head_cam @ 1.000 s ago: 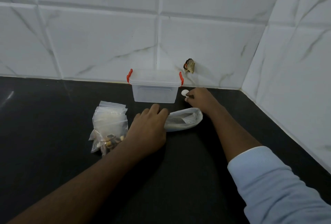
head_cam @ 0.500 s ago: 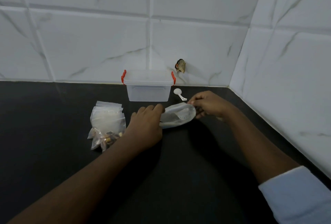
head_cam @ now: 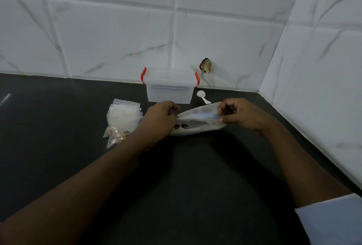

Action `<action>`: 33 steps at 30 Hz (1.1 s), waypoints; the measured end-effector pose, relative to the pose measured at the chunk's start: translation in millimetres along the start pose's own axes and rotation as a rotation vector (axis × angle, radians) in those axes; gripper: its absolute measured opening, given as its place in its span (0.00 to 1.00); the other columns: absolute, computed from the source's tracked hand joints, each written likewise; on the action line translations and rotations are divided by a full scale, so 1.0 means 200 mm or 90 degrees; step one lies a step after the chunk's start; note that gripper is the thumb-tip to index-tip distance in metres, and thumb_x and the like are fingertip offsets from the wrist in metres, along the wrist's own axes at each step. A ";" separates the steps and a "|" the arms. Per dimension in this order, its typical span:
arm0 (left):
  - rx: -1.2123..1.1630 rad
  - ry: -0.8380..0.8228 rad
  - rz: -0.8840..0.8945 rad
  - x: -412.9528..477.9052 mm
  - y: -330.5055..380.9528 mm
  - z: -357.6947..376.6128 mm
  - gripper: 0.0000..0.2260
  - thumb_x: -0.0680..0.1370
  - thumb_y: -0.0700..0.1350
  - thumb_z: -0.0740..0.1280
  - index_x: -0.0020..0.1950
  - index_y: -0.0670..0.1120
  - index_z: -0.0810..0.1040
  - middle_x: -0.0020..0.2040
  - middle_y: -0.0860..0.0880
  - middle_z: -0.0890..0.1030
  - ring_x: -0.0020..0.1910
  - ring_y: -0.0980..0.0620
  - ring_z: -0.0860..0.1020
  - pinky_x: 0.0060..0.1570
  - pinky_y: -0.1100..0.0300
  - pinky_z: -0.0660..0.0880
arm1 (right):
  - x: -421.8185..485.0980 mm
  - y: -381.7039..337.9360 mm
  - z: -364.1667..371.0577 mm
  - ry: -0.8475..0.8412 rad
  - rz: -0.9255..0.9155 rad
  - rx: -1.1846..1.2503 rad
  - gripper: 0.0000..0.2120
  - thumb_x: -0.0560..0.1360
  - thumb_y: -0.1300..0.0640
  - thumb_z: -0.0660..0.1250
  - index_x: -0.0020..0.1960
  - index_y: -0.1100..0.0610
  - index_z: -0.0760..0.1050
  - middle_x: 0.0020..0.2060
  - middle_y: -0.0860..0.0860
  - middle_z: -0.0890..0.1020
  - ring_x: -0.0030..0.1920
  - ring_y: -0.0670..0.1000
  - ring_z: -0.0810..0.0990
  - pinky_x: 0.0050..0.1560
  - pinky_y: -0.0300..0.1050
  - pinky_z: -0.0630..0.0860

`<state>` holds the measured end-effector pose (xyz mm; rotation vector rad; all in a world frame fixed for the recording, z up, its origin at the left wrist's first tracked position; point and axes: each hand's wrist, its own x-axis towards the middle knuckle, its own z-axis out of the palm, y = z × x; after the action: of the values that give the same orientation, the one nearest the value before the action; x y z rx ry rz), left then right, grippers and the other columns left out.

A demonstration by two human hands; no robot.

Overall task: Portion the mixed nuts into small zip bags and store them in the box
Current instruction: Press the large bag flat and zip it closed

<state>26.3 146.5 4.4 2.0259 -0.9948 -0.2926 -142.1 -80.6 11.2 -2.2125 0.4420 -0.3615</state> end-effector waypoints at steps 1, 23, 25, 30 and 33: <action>-0.003 -0.003 0.002 0.00 -0.01 0.00 0.13 0.82 0.40 0.66 0.66 0.49 0.79 0.64 0.51 0.81 0.54 0.56 0.81 0.55 0.60 0.78 | 0.00 0.00 0.00 -0.002 -0.015 -0.036 0.10 0.73 0.70 0.74 0.49 0.57 0.82 0.44 0.55 0.83 0.43 0.45 0.80 0.46 0.41 0.78; -0.395 -0.083 -0.240 0.02 0.02 0.01 0.10 0.78 0.35 0.66 0.56 0.44 0.83 0.59 0.43 0.81 0.58 0.44 0.80 0.57 0.48 0.82 | 0.00 0.00 0.01 -0.015 0.066 0.301 0.15 0.78 0.71 0.66 0.64 0.65 0.80 0.55 0.62 0.84 0.50 0.57 0.84 0.51 0.52 0.84; -0.459 -0.090 -0.241 0.01 0.03 0.00 0.11 0.78 0.32 0.66 0.55 0.43 0.84 0.59 0.43 0.81 0.58 0.43 0.80 0.55 0.48 0.83 | 0.01 0.00 0.02 0.014 0.071 0.298 0.14 0.77 0.71 0.68 0.63 0.66 0.79 0.52 0.62 0.84 0.47 0.56 0.84 0.46 0.49 0.84; -0.559 -0.090 -0.216 -0.01 0.03 0.02 0.13 0.74 0.33 0.73 0.57 0.44 0.82 0.55 0.44 0.84 0.52 0.43 0.85 0.49 0.49 0.84 | 0.03 -0.02 0.09 0.099 0.103 0.259 0.11 0.77 0.70 0.68 0.57 0.64 0.80 0.46 0.59 0.85 0.37 0.52 0.80 0.38 0.45 0.81; -0.590 -0.036 -0.209 -0.01 0.02 0.06 0.17 0.74 0.34 0.74 0.61 0.45 0.79 0.56 0.45 0.83 0.50 0.45 0.85 0.45 0.51 0.84 | 0.04 -0.05 0.14 0.184 0.111 0.202 0.11 0.76 0.70 0.67 0.56 0.61 0.79 0.40 0.56 0.84 0.32 0.48 0.79 0.31 0.42 0.78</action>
<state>16.9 139.3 -0.1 1.3034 -0.4048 -0.8187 -121.0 -58.9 3.7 -1.8060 0.6783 -0.6162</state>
